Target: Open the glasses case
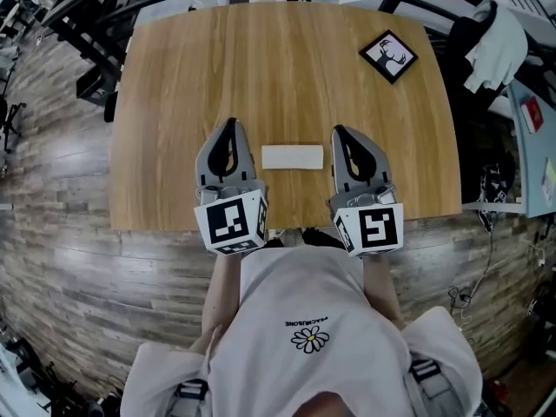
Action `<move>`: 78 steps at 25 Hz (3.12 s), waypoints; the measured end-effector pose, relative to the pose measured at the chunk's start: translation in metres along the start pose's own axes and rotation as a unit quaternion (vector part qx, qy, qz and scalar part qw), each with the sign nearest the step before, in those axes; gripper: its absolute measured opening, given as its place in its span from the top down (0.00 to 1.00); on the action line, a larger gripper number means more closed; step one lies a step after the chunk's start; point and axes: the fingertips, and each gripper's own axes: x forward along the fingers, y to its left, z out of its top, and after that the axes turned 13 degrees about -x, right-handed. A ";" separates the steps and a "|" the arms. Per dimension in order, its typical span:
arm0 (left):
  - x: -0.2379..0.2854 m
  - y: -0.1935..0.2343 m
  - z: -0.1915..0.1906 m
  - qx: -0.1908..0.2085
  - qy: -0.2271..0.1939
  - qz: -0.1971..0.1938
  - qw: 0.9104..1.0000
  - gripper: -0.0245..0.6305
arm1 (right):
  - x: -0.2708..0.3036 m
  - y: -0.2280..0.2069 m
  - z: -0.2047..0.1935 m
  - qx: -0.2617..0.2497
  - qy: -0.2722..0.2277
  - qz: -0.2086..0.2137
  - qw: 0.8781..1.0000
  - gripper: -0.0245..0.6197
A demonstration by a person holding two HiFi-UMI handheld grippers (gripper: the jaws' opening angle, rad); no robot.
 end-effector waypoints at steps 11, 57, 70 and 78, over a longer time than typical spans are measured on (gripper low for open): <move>0.021 0.016 -0.053 -0.052 0.108 -0.008 0.993 0.79 | 0.019 -0.002 -0.011 -0.020 -0.007 0.059 0.998 0.95; -0.022 0.027 -0.289 -0.077 0.497 -0.018 0.864 0.80 | 0.015 0.042 -0.094 -0.158 0.080 0.224 0.958 0.74; -0.022 0.027 -0.290 -0.081 0.508 -0.018 0.857 0.80 | -0.008 0.115 -0.249 -0.351 0.150 0.407 0.830 0.52; -0.023 0.027 -0.290 -0.080 0.511 -0.016 0.856 0.80 | -0.002 0.112 -0.270 -0.375 0.170 0.395 0.821 0.52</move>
